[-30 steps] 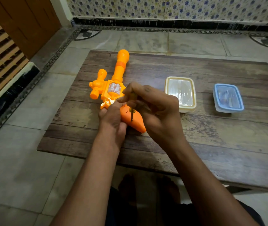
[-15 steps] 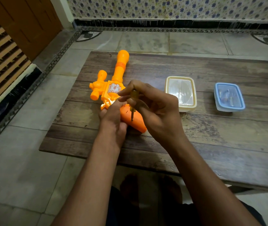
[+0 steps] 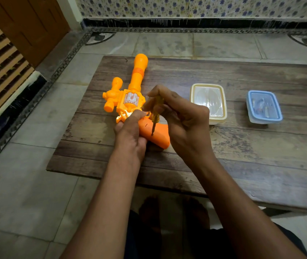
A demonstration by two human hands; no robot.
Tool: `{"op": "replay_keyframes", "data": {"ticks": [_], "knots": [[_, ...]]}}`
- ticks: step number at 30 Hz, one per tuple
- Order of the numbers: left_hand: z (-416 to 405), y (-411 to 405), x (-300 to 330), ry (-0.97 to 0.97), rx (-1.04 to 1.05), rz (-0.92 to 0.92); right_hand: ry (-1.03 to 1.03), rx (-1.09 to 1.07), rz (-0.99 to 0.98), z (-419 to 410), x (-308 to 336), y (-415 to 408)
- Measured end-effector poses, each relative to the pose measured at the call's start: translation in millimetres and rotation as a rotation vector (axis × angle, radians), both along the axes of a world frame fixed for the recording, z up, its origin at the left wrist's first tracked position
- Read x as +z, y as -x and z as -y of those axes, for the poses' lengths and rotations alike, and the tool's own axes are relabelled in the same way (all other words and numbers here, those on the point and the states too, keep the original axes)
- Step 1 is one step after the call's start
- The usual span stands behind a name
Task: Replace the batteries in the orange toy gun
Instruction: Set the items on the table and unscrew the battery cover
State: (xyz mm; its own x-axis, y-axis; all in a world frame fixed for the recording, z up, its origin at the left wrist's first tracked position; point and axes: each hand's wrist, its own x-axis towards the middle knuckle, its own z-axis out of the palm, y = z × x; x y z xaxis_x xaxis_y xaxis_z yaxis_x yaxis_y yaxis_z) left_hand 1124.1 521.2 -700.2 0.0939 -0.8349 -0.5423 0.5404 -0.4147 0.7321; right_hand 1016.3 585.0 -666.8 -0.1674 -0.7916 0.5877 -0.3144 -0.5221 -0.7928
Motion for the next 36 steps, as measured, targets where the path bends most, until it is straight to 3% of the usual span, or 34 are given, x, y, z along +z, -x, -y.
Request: {"op": "replay_keyframes", "data": {"ticks": [4, 8, 22, 29, 36], "knots": [[0, 0, -1, 0.009, -0.003, 0.0, -0.012, 0.065, 0.039, -3, 3, 5], [1, 0, -2, 0.019, -0.034, 0.004, 0.046, -0.025, -0.041, -1, 4, 1], [-1, -2, -1, 0.004, -0.073, -0.01, 0.061, -0.048, -0.061, 0, 9, 0], [-2, 0, 2, 0.003, -0.061, 0.006, 0.021, 0.091, -0.066, -3, 13, 5], [-1, -1, 0, 0.0, -0.049, -0.004, 0.066, -0.013, -0.058, 3, 9, 1]]}}
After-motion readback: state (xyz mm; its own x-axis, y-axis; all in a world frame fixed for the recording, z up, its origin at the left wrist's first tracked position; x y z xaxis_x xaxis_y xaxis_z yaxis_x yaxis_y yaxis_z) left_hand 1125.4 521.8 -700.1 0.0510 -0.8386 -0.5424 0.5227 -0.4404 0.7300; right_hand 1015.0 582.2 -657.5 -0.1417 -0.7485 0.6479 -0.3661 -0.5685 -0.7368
